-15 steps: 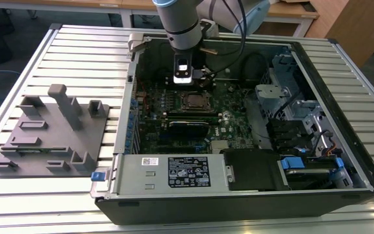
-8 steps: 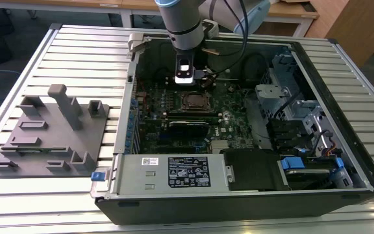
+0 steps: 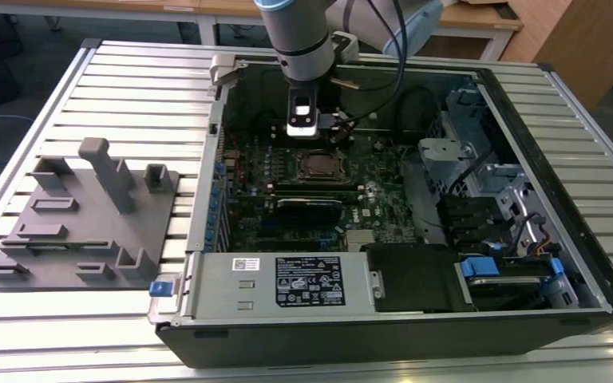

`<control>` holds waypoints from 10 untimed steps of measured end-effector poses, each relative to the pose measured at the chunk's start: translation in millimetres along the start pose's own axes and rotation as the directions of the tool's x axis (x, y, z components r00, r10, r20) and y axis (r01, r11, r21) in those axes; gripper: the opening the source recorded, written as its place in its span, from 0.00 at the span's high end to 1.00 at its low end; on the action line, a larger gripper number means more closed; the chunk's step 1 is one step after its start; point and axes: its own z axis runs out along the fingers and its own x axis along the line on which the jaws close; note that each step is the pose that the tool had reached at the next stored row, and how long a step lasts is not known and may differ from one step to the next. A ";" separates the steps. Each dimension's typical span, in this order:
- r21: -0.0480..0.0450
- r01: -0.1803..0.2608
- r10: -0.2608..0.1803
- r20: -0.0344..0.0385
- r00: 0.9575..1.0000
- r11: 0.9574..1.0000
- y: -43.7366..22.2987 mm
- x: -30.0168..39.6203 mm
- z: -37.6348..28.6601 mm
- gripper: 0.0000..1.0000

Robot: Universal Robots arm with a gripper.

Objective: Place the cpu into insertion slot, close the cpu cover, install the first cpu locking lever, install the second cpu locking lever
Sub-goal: 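Install the first cpu locking lever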

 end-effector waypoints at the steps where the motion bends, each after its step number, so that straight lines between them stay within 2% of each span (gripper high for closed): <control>1: 0.000 0.000 0.000 0.000 1.000 1.000 0.1 -0.1 -0.3 0.90; 10: 0.001 -0.003 0.003 0.001 1.000 1.000 2.5 2.5 -0.4 0.90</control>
